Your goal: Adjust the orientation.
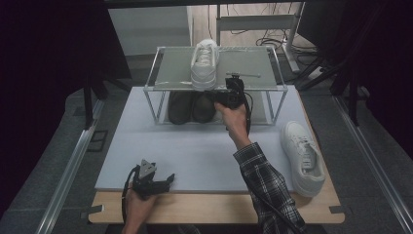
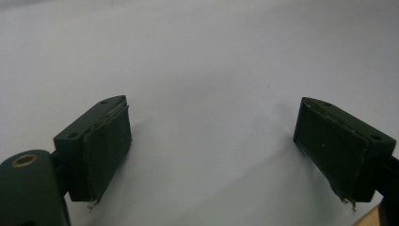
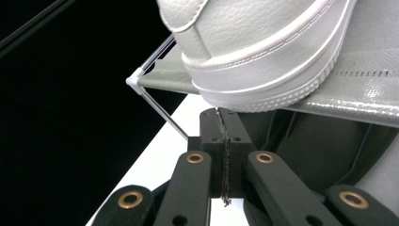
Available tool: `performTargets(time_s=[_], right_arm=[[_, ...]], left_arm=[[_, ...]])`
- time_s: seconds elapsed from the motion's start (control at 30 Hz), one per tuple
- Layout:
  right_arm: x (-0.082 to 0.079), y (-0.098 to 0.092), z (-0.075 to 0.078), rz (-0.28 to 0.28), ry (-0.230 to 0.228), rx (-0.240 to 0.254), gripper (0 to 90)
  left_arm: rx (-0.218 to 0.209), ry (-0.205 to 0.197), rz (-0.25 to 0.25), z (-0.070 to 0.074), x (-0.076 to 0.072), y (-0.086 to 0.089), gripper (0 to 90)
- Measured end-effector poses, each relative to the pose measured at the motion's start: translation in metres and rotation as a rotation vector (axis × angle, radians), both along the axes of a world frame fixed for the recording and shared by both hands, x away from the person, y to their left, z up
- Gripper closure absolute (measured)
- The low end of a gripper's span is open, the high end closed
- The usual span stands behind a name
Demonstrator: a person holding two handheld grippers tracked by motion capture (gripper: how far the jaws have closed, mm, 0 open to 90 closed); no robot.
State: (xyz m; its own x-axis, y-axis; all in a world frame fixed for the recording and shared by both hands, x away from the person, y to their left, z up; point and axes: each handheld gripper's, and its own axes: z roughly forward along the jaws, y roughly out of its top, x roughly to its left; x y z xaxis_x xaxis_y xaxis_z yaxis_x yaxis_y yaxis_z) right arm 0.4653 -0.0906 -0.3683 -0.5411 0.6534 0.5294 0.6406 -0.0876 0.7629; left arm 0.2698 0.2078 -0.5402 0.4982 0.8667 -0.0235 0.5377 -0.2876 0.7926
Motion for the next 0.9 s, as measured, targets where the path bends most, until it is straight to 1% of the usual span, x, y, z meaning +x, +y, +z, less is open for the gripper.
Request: performTargets(time_s=[0.13,0.17,0.5,0.63,0.73,0.9], right_arm=[[-0.005,-0.002,0.0,0.018,-0.004,-0.007,90.0],[-0.007,-0.002,-0.001,0.021,0.001,-0.006,90.0],[-0.02,-0.007,-0.007,0.06,-0.014,-0.068,85.6],[-0.025,-0.01,-0.009,0.078,-0.023,-0.1,80.1],[-0.029,-0.012,-0.012,0.084,-0.029,-0.136,75.1],[-0.035,-0.015,-0.015,0.081,-0.046,-0.199,61.2]], left_arm=[[0.0,0.0,0.0,0.0,0.0,0.0,11.5],[-0.002,0.0,0.001,0.0,0.0,0.0,11.5],[0.0,0.0,0.0,0.0,0.0,0.0,11.5],[0.001,0.002,0.0,0.0,0.0,0.0,11.4],[0.002,0.003,-0.001,0.0,0.0,0.0,11.5],[0.002,0.003,-0.001,0.0,0.0,0.0,11.4]])
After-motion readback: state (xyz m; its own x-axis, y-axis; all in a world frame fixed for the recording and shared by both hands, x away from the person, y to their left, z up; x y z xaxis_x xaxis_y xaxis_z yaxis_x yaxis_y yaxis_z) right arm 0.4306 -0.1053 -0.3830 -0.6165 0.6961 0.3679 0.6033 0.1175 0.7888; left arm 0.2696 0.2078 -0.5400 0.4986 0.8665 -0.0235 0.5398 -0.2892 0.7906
